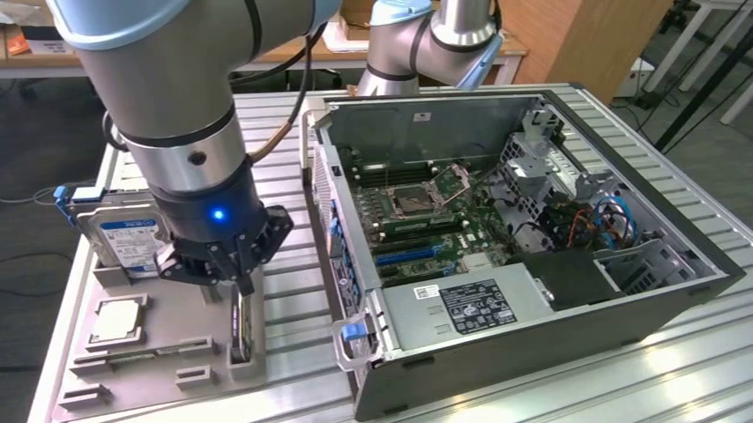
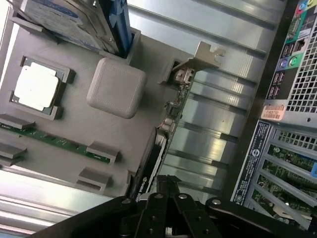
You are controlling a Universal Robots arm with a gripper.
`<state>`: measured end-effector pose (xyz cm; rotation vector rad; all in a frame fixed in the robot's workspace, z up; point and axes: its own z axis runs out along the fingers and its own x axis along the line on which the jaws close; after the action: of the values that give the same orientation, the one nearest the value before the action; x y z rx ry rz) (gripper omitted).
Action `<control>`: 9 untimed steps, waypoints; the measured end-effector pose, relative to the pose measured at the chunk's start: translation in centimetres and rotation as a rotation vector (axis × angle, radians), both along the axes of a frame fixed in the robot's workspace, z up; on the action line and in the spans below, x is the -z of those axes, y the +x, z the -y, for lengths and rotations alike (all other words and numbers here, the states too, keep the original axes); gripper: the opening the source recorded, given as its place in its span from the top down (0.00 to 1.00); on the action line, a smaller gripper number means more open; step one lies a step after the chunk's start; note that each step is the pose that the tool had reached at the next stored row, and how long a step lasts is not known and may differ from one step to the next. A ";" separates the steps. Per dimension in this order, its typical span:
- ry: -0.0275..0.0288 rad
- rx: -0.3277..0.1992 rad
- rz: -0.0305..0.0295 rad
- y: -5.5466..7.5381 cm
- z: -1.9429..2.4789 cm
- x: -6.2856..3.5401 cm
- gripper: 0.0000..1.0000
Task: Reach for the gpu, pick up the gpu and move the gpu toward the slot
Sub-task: 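Pick up the gpu and move the gpu toward the slot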
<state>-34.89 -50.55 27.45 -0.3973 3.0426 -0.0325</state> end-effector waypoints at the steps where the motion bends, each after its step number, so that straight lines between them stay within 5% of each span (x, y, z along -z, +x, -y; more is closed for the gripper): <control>1: -0.0001 0.010 0.0003 -0.1 -0.01 0.05 0.89; 9: -0.0001 0.089 0.0038 -0.6 -0.15 0.36 0.89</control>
<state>-35.52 -50.40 27.09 -0.2613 3.0545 -0.0383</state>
